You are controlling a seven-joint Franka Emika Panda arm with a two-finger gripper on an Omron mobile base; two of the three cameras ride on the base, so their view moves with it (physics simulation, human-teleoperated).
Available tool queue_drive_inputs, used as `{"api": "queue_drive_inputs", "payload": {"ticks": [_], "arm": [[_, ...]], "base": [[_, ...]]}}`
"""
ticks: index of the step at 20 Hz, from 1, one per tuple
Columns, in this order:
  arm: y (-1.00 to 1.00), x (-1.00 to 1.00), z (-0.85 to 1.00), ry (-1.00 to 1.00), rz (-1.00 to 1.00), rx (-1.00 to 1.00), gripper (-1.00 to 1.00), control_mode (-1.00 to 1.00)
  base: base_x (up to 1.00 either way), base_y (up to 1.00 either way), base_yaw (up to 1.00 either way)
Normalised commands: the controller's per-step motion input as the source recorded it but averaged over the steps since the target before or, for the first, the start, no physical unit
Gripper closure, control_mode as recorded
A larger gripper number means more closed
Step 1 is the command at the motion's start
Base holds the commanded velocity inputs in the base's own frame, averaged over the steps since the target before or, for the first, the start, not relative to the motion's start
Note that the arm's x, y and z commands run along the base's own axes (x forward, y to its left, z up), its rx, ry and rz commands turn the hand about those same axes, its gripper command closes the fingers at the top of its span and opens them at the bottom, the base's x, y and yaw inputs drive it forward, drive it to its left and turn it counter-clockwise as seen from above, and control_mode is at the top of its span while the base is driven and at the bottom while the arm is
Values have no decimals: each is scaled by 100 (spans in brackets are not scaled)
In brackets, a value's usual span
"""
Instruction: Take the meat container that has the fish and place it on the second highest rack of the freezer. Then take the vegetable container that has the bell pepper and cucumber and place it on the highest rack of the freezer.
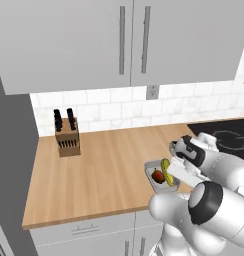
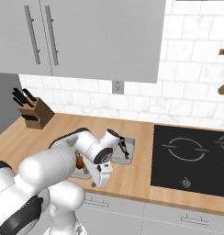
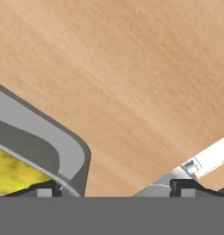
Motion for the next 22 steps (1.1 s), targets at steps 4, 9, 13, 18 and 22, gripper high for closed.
{"api": "queue_drive_inputs", "payload": {"ticks": [4, 9, 13, 18, 22], "arm": [[7, 0, -37, 0, 0, 0, -100, -100], [0, 1, -22, 0, 0, 0, -100, -100], [17, -31, 33, -6, -13, 0, -100, -100], [29, -25, 55, -4, -15, -2, -100, -100], [20, 2, 0, 11, -2, -5, -100, -100]], "base": [[0, 0, 0], [0, 0, 0], [0, 0, 0], [0, 0, 0], [0, 0, 0]]}}
